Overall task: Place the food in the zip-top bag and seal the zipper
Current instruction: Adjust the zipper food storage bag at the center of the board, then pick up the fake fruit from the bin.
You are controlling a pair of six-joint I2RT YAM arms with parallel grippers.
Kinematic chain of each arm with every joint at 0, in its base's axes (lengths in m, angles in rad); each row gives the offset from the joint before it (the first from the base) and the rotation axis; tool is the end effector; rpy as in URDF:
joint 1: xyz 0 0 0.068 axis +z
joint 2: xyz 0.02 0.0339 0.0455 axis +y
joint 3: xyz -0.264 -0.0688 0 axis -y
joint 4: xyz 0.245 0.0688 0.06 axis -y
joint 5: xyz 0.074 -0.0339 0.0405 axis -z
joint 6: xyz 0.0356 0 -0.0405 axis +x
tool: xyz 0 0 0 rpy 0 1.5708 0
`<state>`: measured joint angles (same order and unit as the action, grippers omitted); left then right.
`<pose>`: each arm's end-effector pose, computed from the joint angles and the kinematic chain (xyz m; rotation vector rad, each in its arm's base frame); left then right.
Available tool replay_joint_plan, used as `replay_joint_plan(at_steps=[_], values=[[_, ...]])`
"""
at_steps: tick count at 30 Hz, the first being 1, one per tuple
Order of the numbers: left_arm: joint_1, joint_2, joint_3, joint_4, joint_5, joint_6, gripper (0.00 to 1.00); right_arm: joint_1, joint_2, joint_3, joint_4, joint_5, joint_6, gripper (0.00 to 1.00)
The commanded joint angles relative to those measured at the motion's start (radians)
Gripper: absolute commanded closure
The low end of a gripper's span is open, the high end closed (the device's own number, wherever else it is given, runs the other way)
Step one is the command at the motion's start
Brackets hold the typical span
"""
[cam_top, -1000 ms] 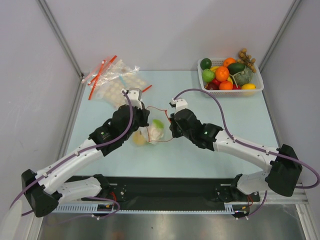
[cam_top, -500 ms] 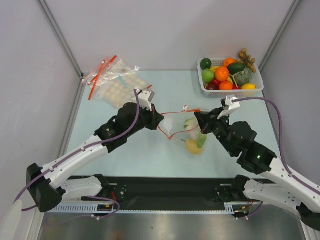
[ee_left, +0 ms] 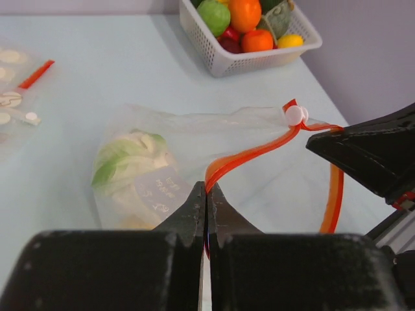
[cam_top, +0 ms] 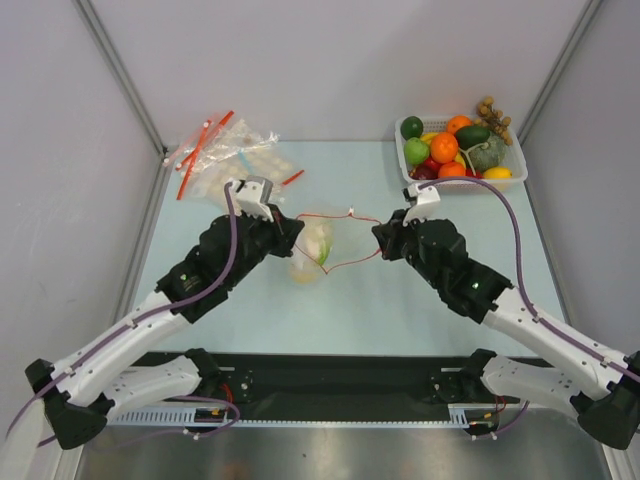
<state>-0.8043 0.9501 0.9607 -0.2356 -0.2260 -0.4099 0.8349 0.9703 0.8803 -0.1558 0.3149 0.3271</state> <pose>0.1561 -0.1506 0.3666 0.1965 1.8293 -0.6623 0.1591 0.1593 0.3428 -0.2394 1.8218 0.5388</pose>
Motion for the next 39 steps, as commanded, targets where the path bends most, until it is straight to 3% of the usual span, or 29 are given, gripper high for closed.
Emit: replay_joint_plan(at_steps=[1,9,13,15,16,18,21,26,31,34,39], values=[[0.005,-0.027,-0.013,0.071,-0.026,0.010,0.99,-0.065,-0.025,-0.006,0.075,-0.088,0.039,1.00],[0.005,0.157,0.072,0.006,0.053,0.017,1.00,-0.201,0.077,-0.081,0.186,-0.238,0.122,1.00],[0.005,0.173,0.076,0.010,0.054,0.020,1.00,-0.229,0.114,-0.076,0.188,-0.304,0.129,0.99],[0.005,0.170,0.073,0.013,0.042,0.022,1.00,-0.229,0.116,-0.073,0.188,-0.335,0.112,0.89],[0.005,0.164,0.069,0.016,0.040,0.022,1.00,-0.229,0.110,-0.075,0.187,-0.349,0.106,0.72],[0.005,0.151,0.061,0.025,0.037,0.022,1.00,-0.230,0.088,-0.078,0.182,-0.343,0.099,0.52],[0.005,0.145,0.056,0.030,0.033,0.022,1.00,-0.230,0.052,-0.083,0.174,-0.318,0.086,0.40],[0.005,0.139,0.053,0.022,0.005,0.013,1.00,-0.234,-0.082,-0.104,0.167,-0.267,0.056,0.29],[0.005,0.138,0.052,0.018,-0.004,0.011,1.00,-0.253,-0.185,-0.145,0.200,-0.100,0.052,0.26],[0.005,0.134,0.049,0.019,-0.003,0.008,1.00,-0.299,-0.142,-0.112,0.207,-0.043,0.078,0.24],[0.005,0.131,0.039,0.030,0.001,0.011,1.00,-0.494,0.030,0.003,0.214,-0.124,0.157,0.16]])
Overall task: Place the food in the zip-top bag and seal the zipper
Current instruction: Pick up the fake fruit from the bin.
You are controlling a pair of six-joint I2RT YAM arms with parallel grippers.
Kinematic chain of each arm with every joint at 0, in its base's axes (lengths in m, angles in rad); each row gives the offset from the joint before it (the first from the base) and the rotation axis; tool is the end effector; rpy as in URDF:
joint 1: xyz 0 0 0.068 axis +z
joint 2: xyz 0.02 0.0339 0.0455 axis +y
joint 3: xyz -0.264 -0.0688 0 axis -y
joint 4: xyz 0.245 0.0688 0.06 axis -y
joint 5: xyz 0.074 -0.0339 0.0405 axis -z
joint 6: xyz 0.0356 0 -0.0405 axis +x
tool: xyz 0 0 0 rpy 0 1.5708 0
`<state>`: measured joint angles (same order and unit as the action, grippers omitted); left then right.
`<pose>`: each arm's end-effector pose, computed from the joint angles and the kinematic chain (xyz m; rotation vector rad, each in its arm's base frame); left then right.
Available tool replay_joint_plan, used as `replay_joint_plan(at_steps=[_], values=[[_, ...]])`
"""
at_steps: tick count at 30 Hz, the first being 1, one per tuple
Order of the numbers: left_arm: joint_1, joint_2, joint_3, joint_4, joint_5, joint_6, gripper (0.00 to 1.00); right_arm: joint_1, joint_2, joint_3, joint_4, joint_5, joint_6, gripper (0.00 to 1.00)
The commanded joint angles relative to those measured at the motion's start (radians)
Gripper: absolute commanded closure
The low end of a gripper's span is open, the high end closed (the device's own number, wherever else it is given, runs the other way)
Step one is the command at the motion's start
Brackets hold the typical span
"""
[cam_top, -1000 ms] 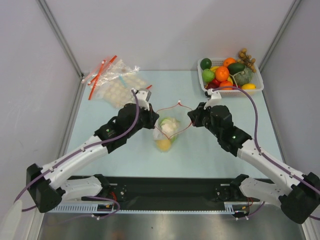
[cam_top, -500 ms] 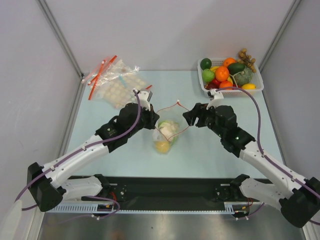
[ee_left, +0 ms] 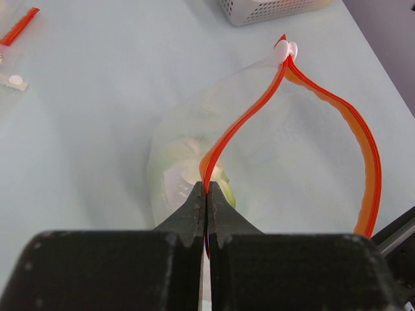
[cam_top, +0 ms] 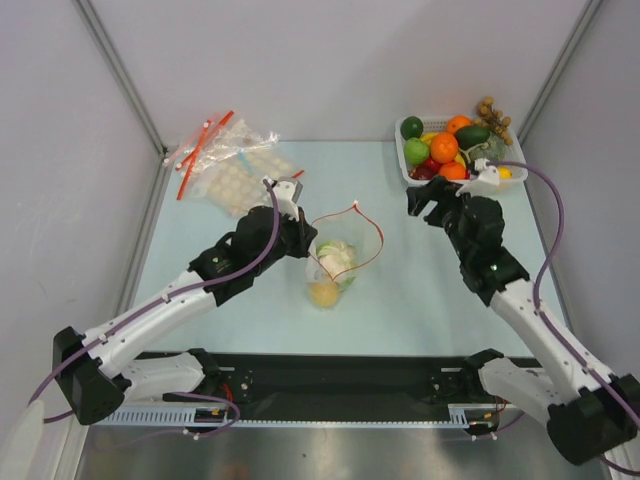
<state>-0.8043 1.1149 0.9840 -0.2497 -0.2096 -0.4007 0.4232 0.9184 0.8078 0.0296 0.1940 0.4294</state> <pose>0.1826 -0.1789 0.3376 0.2593 1.9724 -0.5893 0.2020 0.0834 0.3471 0.1547 1.6660 0.4878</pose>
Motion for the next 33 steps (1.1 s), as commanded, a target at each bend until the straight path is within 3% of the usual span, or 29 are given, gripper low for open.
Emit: replay_joint_plan(at_steps=[1,4,13,20,33], values=[[0.005,-0.035,0.015,0.046,-0.017,0.000,0.99,-0.107,0.142,0.091,0.047,-0.008,0.068,0.15],[0.005,-0.041,0.004,0.056,-0.027,-0.001,1.00,-0.181,0.302,0.183,0.069,-0.010,0.089,0.11],[0.005,-0.093,-0.051,0.109,-0.034,-0.010,1.00,-0.251,0.724,0.530,0.023,0.105,0.022,0.05],[0.005,-0.144,-0.064,0.113,-0.024,-0.009,1.00,-0.276,1.017,0.902,-0.106,0.271,-0.060,0.00],[0.005,-0.118,-0.059,0.118,0.001,-0.010,1.00,-0.333,1.224,0.996,-0.076,0.245,-0.014,0.00]])
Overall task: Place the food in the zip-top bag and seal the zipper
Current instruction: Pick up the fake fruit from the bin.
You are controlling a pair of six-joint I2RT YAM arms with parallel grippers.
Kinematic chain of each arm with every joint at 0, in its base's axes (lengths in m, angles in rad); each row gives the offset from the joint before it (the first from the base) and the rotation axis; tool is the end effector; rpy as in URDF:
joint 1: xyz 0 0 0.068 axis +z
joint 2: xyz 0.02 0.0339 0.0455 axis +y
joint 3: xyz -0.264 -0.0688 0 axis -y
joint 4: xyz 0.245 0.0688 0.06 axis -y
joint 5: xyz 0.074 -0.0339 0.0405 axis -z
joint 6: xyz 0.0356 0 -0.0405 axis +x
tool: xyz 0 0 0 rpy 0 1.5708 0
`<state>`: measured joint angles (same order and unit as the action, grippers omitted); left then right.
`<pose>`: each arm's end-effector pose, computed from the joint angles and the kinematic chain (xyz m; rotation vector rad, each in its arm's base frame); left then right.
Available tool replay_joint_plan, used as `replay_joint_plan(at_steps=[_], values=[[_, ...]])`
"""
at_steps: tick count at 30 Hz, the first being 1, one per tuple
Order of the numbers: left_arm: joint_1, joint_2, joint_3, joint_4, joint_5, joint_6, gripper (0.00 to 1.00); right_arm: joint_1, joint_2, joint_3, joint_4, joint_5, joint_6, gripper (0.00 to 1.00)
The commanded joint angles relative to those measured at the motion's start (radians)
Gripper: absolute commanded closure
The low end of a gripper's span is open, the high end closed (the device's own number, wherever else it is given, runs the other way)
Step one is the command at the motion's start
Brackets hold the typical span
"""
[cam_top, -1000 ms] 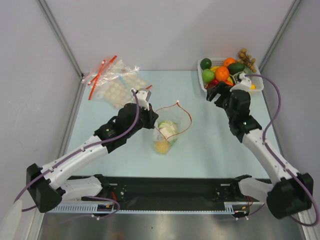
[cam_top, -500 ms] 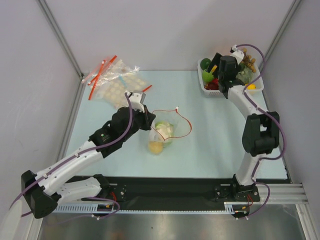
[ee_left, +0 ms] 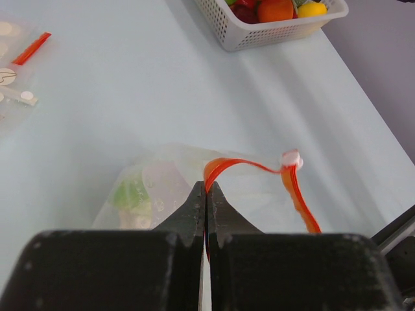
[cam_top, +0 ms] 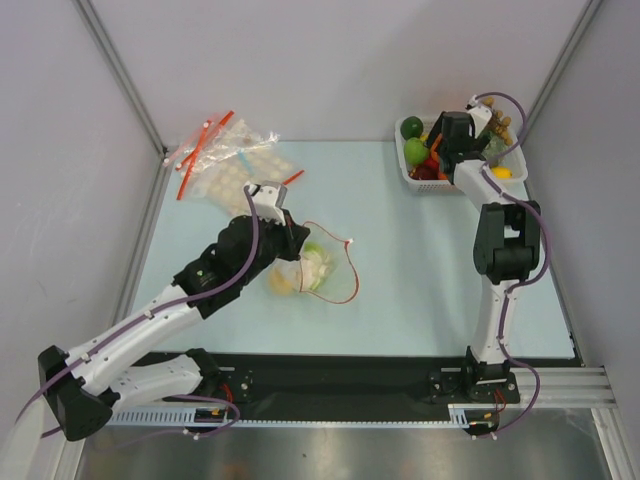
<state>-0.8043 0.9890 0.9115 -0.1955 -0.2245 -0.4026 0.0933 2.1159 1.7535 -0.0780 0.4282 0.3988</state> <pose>0.1642 -0.1591 0.3456 0.2173 1.8722 -0.6340 0.5027 0.0322 0.2631 0.5631 1.8885 -0.1101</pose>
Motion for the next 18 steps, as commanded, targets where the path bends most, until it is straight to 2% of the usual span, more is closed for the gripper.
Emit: replay_joint_plan(at_steps=[1,4,7,13,18], values=[[0.005,0.010,0.013,0.064,0.016,-0.008,1.00,-0.006,0.044,0.049,0.035,-0.002,0.020,0.00],[0.005,0.011,0.013,0.062,0.013,-0.008,1.00,-0.010,0.058,0.051,0.053,-0.019,0.029,0.01],[0.004,0.011,0.013,0.059,0.007,-0.007,1.00,-0.015,0.055,0.043,0.067,-0.061,0.019,0.11],[0.005,0.007,0.013,0.057,0.004,-0.005,0.99,-0.017,0.000,-0.008,0.133,-0.083,-0.003,0.42],[0.005,0.010,0.020,0.054,0.007,-0.004,1.00,-0.014,-0.112,-0.106,0.158,-0.083,-0.011,0.46]])
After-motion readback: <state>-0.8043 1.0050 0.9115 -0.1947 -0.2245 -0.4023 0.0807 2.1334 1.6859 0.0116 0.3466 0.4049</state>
